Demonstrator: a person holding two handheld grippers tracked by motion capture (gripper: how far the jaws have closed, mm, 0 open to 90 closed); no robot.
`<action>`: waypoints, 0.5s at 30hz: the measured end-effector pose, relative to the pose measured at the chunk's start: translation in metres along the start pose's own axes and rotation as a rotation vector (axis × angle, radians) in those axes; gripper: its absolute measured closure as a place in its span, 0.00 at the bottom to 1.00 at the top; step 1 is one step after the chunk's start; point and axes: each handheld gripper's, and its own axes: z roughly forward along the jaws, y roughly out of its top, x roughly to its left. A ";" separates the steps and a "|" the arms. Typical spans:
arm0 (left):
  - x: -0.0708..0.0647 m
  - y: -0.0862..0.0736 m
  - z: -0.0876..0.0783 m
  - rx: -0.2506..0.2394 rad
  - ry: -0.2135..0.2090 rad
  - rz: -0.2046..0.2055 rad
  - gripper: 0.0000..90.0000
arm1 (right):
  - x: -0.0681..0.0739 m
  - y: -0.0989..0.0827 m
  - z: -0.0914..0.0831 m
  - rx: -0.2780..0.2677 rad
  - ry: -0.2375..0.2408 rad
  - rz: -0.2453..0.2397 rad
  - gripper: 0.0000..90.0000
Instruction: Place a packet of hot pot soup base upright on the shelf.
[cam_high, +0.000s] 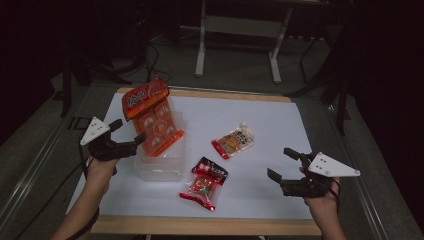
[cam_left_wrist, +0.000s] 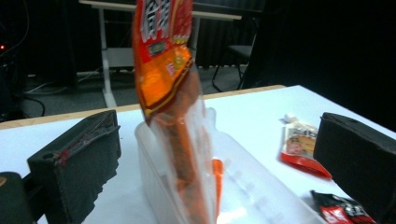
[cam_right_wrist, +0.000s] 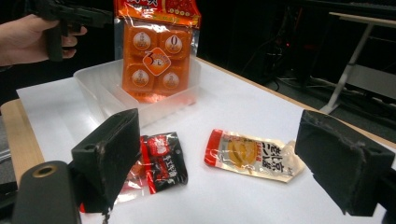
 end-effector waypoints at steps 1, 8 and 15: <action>-0.002 0.000 -0.002 0.001 -0.010 0.002 0.01 | 0.000 0.000 0.001 0.000 0.008 0.005 0.16; -0.016 -0.002 -0.018 0.005 -0.057 0.019 0.01 | 0.001 0.001 0.003 0.012 0.011 -0.021 0.16; -0.035 -0.006 -0.030 -0.016 -0.131 0.007 0.01 | 0.001 -0.002 0.008 0.032 0.021 -0.028 0.16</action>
